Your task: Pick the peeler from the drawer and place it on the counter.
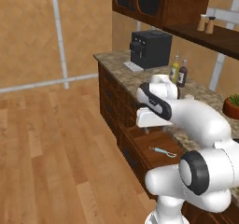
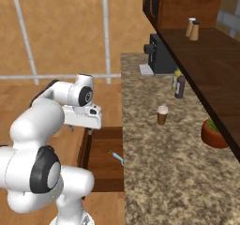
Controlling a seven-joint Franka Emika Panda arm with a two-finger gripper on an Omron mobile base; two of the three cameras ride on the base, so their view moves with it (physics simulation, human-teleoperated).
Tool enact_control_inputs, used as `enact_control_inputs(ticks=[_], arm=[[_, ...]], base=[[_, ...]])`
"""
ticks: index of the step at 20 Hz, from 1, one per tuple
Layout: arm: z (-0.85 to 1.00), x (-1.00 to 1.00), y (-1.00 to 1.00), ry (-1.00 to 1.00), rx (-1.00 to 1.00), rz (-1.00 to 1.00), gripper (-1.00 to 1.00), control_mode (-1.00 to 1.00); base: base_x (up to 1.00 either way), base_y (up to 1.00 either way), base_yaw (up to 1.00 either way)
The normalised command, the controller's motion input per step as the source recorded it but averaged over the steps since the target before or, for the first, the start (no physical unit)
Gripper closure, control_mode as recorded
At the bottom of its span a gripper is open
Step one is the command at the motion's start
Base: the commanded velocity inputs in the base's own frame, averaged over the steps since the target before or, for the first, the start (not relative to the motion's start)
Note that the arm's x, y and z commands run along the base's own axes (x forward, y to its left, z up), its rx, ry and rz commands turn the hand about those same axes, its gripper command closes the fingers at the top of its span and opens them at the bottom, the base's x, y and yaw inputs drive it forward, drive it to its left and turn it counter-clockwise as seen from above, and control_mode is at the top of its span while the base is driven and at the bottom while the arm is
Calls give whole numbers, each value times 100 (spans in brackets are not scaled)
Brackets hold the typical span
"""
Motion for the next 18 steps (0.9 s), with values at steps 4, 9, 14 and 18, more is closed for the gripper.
enact_control_inputs(ticks=[4, 9, 14, 18], arm=[[-100, 58, 76, 0, -16, 13, -100, -100], [-85, 72, 12, -6, -1, 1, -100, -100], [-39, 75, -11, 0, 0, 0, -100, -100], [-61, 9, 0, 3, 0, 0, -100, -100]], base=[[0, 0, 0], [0, 0, 0], [0, 0, 0], [0, 0, 0]])
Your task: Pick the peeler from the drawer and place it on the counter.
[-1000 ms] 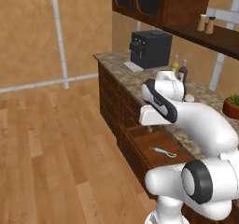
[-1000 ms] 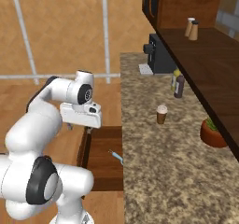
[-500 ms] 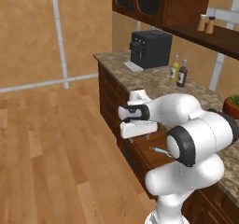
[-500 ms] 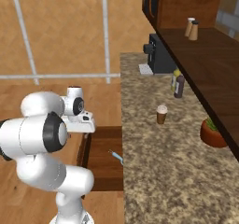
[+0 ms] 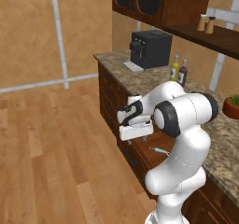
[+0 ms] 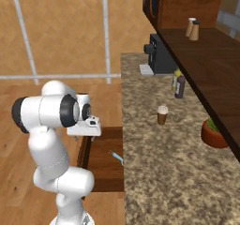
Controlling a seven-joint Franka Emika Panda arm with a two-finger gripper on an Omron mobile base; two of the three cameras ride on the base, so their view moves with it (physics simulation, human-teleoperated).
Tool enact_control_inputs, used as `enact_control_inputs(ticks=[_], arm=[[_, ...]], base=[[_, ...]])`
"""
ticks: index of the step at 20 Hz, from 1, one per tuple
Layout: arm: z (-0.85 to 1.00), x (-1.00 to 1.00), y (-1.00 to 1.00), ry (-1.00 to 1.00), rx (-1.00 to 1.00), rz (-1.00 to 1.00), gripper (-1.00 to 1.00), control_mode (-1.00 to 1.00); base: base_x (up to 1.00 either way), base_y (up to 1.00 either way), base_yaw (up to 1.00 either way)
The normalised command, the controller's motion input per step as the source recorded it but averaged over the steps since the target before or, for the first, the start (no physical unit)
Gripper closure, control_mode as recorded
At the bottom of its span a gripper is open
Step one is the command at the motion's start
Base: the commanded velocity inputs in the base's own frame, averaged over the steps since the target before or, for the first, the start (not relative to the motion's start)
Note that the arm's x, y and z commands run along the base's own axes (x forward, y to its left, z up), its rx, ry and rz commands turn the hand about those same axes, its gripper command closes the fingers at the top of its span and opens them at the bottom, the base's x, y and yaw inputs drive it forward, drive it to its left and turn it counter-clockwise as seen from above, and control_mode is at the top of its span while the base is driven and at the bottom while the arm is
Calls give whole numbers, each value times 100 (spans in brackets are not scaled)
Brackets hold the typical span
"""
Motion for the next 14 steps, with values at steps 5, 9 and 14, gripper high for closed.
enact_control_inputs(ticks=[5, 9, 14], arm=[[-71, 0, 2, 3, 0, 0, -100, -100], [-61, 0, 22, 0, 0, 0, -100, -100], [-21, -22, 95, -1, 1, 0, -100, -100]], base=[[0, 0, 0], [0, 0, 0], [0, 0, 0]])
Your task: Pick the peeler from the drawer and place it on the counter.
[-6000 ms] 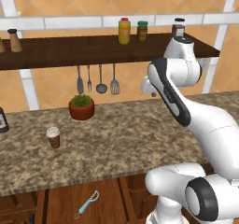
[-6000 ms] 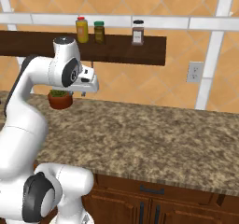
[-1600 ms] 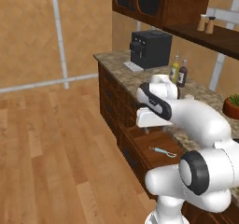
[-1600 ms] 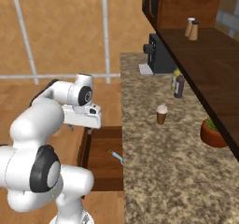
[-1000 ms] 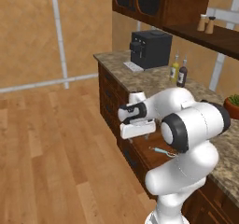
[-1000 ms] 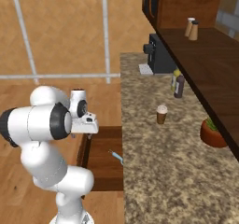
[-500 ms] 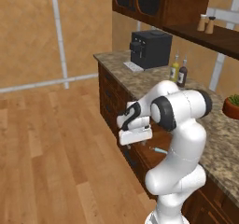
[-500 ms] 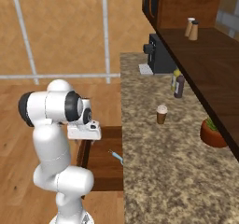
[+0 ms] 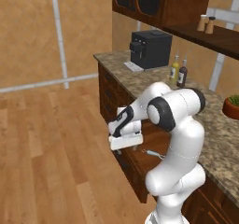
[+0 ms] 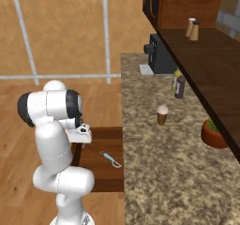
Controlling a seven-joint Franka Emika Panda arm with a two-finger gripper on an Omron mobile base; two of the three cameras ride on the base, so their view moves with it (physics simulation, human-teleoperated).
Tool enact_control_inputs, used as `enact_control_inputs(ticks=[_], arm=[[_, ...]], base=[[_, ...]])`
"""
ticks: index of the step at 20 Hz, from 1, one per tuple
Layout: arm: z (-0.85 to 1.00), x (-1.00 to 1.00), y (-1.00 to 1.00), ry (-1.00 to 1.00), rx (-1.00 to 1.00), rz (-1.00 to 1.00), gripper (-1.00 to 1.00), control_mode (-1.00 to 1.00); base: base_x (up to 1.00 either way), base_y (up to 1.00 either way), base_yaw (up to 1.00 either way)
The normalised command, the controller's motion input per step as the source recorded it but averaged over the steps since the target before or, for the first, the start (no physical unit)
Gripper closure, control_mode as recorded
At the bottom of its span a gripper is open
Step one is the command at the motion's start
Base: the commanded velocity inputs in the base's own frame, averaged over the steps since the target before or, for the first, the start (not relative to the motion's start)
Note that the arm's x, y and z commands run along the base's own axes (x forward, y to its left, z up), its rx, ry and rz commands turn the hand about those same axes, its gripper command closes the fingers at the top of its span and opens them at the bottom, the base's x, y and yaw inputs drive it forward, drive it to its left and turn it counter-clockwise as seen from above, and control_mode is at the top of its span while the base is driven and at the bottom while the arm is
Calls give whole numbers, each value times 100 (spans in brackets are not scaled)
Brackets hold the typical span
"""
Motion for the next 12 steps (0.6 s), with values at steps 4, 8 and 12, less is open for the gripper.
enact_control_inputs(ticks=[4, 8, 12], arm=[[-23, -22, 100, 0, 7, 0, -100, -100], [11, -11, 100, -5, 8, 0, -100, -100], [83, -4, 77, -14, 2, 0, -100, -100]], base=[[0, 0, 0], [0, 0, 0], [0, 0, 0]])
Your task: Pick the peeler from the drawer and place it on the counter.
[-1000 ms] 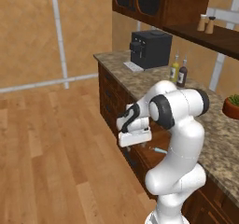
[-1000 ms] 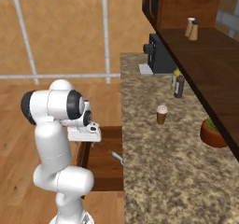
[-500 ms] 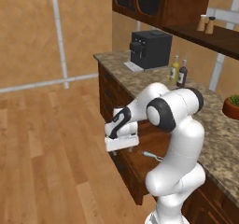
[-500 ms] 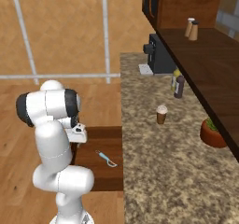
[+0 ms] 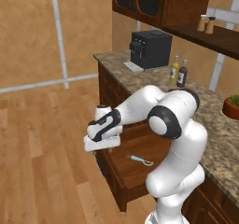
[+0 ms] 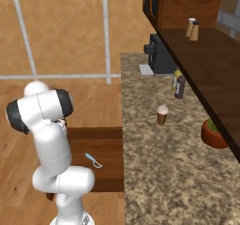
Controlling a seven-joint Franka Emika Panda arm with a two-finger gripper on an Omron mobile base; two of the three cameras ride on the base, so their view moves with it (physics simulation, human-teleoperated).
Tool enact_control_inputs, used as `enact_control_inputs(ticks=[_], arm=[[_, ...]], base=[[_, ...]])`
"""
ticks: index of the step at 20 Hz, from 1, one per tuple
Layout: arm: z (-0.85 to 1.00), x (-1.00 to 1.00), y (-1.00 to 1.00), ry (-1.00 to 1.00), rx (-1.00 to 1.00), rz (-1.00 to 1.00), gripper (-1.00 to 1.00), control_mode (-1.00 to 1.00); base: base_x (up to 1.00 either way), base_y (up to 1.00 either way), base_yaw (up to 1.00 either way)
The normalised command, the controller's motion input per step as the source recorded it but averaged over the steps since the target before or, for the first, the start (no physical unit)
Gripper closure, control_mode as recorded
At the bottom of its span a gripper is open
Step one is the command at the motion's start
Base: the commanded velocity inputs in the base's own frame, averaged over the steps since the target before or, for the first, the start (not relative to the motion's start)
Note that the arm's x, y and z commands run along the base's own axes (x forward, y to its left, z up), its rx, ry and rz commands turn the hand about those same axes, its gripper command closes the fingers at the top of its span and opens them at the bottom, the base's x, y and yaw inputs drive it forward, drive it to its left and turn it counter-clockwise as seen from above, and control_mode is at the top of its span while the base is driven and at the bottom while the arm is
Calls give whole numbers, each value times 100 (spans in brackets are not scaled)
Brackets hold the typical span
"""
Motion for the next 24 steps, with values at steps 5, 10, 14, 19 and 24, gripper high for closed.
enact_control_inputs(ticks=[5, 10, 14, 19, 24], arm=[[100, 0, -37, -18, 0, 5, -100, -100], [44, -2, -100, -14, 0, 14, -100, -100], [-95, 0, -91, -1, 2, 5, -100, -100], [-46, 8, -82, 8, 0, 8, -100, -100], [0, 27, -21, 36, -6, 4, -100, -100]], base=[[0, 0, 0], [0, 0, 0], [0, 0, 0], [0, 0, 0], [0, 0, 0]])
